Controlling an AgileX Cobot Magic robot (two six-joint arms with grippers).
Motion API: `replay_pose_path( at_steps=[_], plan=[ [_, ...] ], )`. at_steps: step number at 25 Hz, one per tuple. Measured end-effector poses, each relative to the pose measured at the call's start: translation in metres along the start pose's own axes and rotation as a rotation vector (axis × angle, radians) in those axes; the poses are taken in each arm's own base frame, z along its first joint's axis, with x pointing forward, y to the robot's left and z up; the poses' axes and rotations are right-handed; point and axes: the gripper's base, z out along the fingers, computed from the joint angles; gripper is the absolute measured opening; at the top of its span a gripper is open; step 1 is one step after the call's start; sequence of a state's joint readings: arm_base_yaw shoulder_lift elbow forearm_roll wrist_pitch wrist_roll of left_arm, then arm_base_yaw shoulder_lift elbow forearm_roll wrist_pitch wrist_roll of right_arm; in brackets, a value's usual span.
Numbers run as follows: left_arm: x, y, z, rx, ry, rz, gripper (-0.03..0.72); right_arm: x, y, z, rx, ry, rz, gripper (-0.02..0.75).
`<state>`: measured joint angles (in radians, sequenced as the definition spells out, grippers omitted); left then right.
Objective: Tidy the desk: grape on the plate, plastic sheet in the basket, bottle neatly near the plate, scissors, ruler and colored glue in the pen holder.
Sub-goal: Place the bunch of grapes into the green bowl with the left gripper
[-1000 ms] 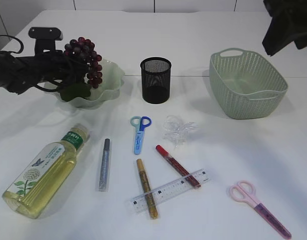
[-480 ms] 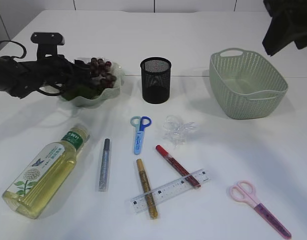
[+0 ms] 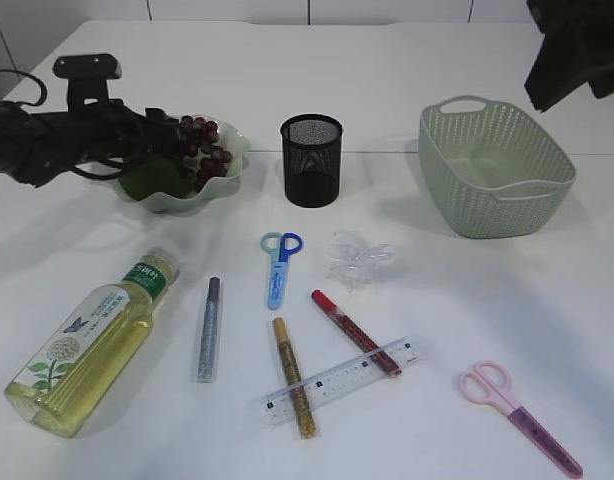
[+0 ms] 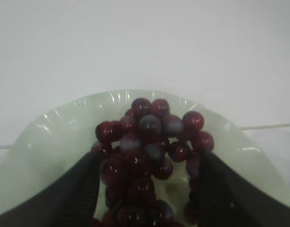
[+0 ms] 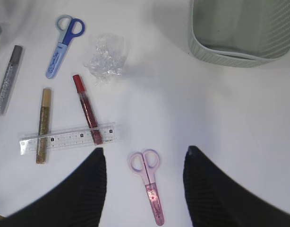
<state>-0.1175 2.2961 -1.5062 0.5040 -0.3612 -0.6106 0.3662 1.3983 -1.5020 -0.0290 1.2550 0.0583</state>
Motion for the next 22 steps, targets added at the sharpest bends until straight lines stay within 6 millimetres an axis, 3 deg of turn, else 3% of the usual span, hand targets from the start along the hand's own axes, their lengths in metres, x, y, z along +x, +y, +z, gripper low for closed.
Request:
replay_pose_path(
  at_steps=[8, 13, 17, 22],
  plan=[
    [-0.063, -0.007, -0.048, -0.169, 0.078, -0.040, 0.484, 0.000, 0.000, 0.000, 0.002, 0.000, 0.002, 0.419],
    [-0.094, -0.027, -0.077, -0.201, 0.079, -0.011, 0.484, 0.000, 0.000, 0.000, 0.002, 0.000, 0.002, 0.418],
    [-0.099, -0.048, -0.090, -0.222, 0.135, 0.001, 0.483, 0.000, 0.000, 0.000, 0.002, 0.000, 0.002, 0.418],
    [-0.079, -0.094, -0.099, -0.191, 0.340, -0.030, 0.456, 0.000, 0.000, 0.000, 0.002, 0.000, 0.002, 0.419]
  ],
)
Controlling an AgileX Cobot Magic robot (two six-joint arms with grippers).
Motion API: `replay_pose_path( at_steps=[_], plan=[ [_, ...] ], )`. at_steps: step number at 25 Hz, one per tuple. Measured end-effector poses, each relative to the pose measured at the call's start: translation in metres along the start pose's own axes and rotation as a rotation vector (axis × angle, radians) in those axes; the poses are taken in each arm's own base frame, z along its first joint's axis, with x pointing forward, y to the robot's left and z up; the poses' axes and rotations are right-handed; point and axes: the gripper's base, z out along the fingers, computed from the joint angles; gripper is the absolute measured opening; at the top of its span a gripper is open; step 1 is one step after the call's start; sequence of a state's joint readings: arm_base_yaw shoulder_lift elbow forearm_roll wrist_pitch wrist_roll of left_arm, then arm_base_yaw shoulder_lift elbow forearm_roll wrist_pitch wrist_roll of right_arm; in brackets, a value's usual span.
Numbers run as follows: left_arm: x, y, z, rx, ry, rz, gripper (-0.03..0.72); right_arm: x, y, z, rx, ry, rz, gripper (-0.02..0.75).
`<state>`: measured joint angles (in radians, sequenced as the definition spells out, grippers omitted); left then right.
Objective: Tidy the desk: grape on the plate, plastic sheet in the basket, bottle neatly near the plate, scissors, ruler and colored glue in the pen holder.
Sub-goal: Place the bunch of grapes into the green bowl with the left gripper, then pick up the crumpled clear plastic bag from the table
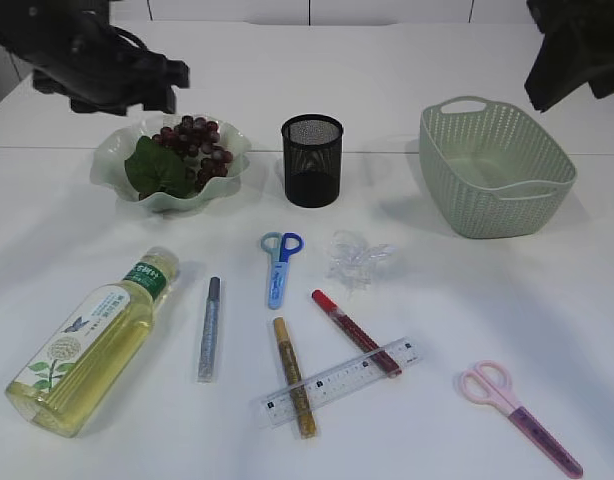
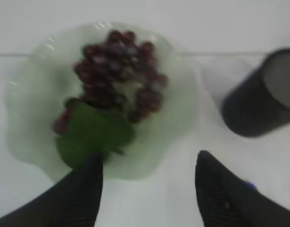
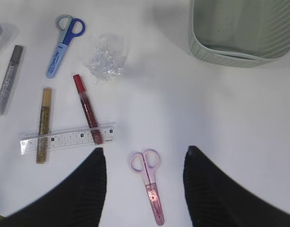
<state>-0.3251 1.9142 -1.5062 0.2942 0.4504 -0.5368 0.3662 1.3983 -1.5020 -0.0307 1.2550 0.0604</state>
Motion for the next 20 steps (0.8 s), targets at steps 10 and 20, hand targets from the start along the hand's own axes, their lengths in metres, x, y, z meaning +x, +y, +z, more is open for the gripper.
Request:
replay_pose_path(
  at_steps=[10, 20],
  plan=[
    [0.048, -0.080, -0.033, 0.139, 0.372, 0.167, 0.448, 0.000, 0.000, 0.000, 0.000, 0.000, 0.006, 0.419],
    [0.040, -0.068, -0.094, 0.113, 0.542, 0.243, 0.442, -0.003, 0.001, 0.010, -0.008, 0.029, 0.064, 0.419]
  ],
)
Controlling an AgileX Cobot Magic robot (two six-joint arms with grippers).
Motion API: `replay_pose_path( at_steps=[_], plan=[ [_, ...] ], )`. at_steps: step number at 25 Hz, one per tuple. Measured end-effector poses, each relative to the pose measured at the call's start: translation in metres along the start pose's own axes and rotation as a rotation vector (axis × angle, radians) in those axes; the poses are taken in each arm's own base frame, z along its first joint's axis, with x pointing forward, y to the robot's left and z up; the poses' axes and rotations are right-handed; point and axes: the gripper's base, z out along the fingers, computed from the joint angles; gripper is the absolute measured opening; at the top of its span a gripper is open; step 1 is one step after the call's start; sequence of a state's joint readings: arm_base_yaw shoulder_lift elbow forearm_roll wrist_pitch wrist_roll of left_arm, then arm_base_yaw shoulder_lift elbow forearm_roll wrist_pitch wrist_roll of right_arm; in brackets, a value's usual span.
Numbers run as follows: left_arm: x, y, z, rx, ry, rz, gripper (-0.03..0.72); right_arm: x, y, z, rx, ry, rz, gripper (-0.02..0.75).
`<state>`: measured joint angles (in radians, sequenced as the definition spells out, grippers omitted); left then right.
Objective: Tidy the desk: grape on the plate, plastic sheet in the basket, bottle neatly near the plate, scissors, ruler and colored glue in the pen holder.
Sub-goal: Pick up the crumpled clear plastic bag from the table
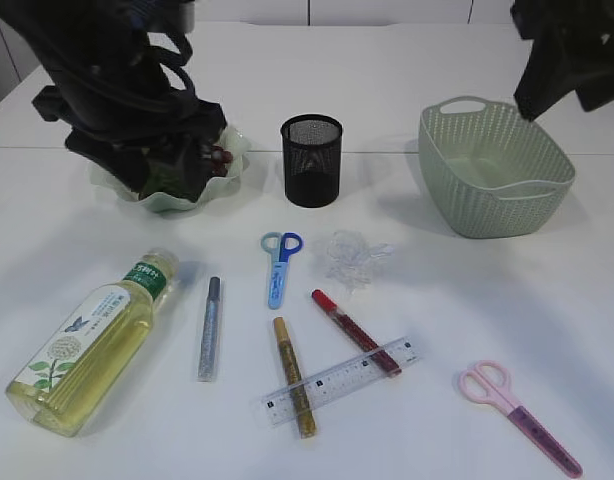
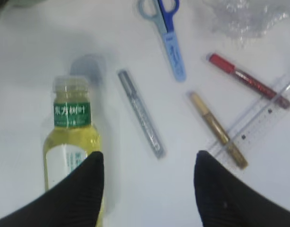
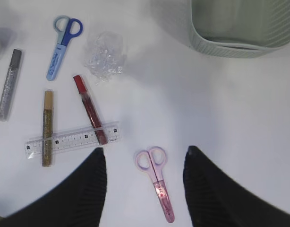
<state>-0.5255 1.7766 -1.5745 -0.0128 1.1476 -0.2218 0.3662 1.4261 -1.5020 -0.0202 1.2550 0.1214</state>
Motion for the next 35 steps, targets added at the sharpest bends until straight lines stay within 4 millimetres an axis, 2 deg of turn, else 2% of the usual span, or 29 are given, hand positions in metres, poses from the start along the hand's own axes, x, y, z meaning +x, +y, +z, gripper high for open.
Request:
replay_pose_path(
  at_steps=[3, 8, 14, 19, 25, 29, 35],
  plan=[
    [0.007, -0.001, -0.003, 0.009, 0.063, 0.016, 0.434, -0.003, 0.004, 0.015, -0.036, 0.044, 0.017, 0.418],
    [0.009, -0.002, -0.013, 0.032, 0.054, 0.024, 0.426, -0.009, 0.012, 0.043, -0.091, 0.125, 0.043, 0.419],
    [0.016, -0.002, -0.042, 0.057, -0.009, 0.026, 0.426, -0.015, 0.014, 0.084, -0.084, 0.206, 0.050, 0.418],
    [0.026, -0.003, -0.072, 0.103, -0.067, 0.019, 0.426, -0.023, 0.015, 0.115, -0.081, 0.203, 0.056, 0.429],
    [0.036, -0.003, -0.098, 0.139, -0.128, 0.017, 0.425, -0.052, 0.018, 0.144, -0.082, 0.155, 0.057, 0.441],
    [0.038, -0.003, -0.103, 0.143, -0.137, 0.018, 0.425, -0.068, 0.021, 0.167, -0.080, 0.182, 0.055, 0.443],
    [0.038, -0.003, -0.103, 0.144, -0.137, 0.018, 0.425, -0.069, 0.022, 0.208, -0.069, 0.280, 0.058, 0.446]
  ],
)
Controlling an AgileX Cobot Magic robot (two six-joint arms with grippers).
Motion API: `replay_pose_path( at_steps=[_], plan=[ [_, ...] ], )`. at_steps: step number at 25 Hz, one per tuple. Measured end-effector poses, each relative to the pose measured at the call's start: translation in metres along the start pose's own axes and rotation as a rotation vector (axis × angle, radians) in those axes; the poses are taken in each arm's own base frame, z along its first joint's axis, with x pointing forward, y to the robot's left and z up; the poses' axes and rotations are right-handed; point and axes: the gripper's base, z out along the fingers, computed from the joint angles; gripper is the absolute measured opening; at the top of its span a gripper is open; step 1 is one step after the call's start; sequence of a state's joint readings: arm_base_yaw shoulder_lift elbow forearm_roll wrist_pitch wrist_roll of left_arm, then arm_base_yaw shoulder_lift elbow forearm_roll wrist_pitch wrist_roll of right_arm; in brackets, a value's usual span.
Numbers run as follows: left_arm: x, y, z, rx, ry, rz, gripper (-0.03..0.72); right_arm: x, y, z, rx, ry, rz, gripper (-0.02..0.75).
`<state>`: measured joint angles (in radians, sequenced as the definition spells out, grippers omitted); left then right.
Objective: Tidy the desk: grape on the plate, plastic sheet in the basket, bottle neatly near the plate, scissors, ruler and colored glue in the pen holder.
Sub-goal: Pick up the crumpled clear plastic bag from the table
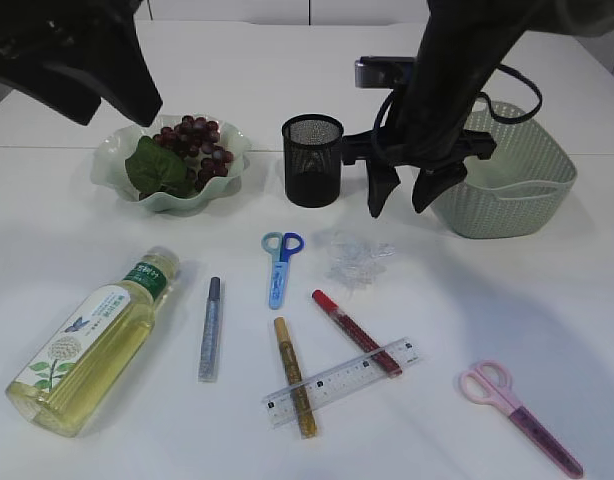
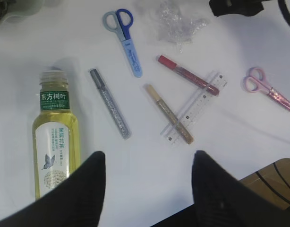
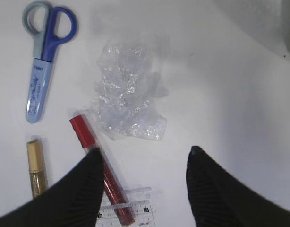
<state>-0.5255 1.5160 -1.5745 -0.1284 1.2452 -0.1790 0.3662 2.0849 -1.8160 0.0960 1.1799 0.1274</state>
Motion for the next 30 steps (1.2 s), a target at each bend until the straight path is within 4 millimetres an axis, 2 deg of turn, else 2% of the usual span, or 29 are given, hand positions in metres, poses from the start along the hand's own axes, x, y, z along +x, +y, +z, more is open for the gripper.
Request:
replay_pose_path(
  at_steps=[6, 12, 18, 25, 30],
  plan=[
    [0.000, 0.002, 0.000, -0.022, -0.004, 0.008, 0.424, -0.006, 0.000, 0.028, -0.004, 0.050, 0.011, 0.447],
    [0.000, 0.002, 0.000, -0.024, -0.004, 0.008, 0.424, -0.004, 0.000, 0.051, -0.023, 0.119, 0.029, 0.447],
    [0.000, 0.002, 0.000, -0.024, -0.004, 0.008, 0.424, -0.004, 0.000, 0.060, -0.025, 0.138, 0.032, 0.447],
    [0.000, 0.002, 0.000, -0.024, -0.004, 0.008, 0.424, -0.003, 0.000, 0.078, -0.038, 0.176, 0.046, 0.447],
    [0.000, 0.002, 0.000, -0.026, -0.005, 0.009, 0.424, -0.006, 0.002, 0.080, -0.059, 0.154, 0.056, 0.447]
  ],
)
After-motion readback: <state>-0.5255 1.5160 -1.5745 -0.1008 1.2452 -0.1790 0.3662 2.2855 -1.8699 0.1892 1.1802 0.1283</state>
